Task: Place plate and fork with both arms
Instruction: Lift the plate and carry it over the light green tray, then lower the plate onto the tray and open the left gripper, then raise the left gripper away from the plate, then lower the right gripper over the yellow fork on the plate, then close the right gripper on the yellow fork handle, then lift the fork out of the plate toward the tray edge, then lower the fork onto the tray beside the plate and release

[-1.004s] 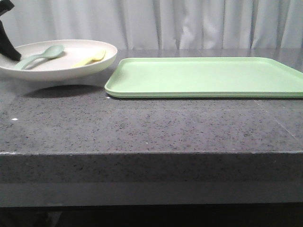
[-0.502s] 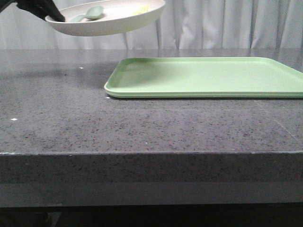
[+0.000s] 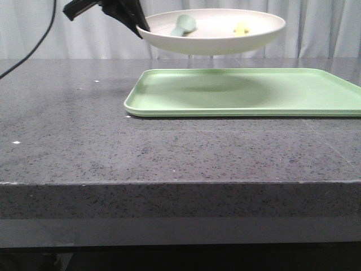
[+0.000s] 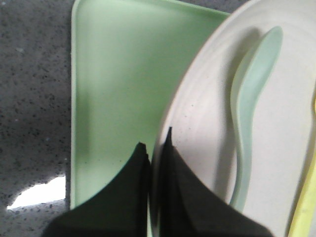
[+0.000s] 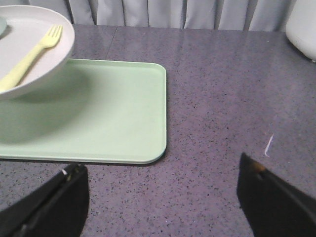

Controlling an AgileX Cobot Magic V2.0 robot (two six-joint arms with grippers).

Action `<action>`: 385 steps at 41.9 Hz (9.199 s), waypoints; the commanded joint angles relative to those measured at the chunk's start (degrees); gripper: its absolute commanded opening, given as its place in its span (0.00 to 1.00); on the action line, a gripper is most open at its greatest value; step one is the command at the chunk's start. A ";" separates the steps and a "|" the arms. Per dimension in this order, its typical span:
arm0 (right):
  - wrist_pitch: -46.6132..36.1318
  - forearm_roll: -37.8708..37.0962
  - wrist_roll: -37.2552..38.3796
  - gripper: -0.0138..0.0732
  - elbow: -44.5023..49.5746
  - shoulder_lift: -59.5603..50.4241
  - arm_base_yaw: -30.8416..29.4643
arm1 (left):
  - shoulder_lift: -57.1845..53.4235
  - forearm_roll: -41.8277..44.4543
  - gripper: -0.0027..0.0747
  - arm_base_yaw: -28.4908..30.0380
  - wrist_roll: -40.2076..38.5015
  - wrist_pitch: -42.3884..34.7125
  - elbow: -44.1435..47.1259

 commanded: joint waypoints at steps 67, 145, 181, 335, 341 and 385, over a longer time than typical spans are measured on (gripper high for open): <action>-4.51 -0.77 -0.28 0.88 -1.79 0.75 -0.32 | -20.01 6.34 0.40 -8.78 18.55 -6.98 4.39; -6.16 1.01 -0.28 0.88 -1.79 0.89 -0.32 | -72.97 -7.22 0.40 2.49 44.39 -18.94 72.79; 25.94 15.31 -7.87 0.88 -37.71 42.45 -0.32 | -72.97 -7.22 0.40 2.49 44.39 -18.94 72.79; 44.46 6.62 4.24 0.20 -85.17 86.09 6.80 | -72.97 -7.22 0.40 2.49 44.39 -19.06 72.79; 47.39 2.52 4.24 0.20 -85.17 84.01 5.20 | -72.97 -7.22 0.40 2.49 44.39 -19.06 72.79; 48.67 10.94 -4.24 0.20 -84.90 92.77 -3.11 | -72.97 -7.22 0.40 2.49 44.39 -19.06 72.79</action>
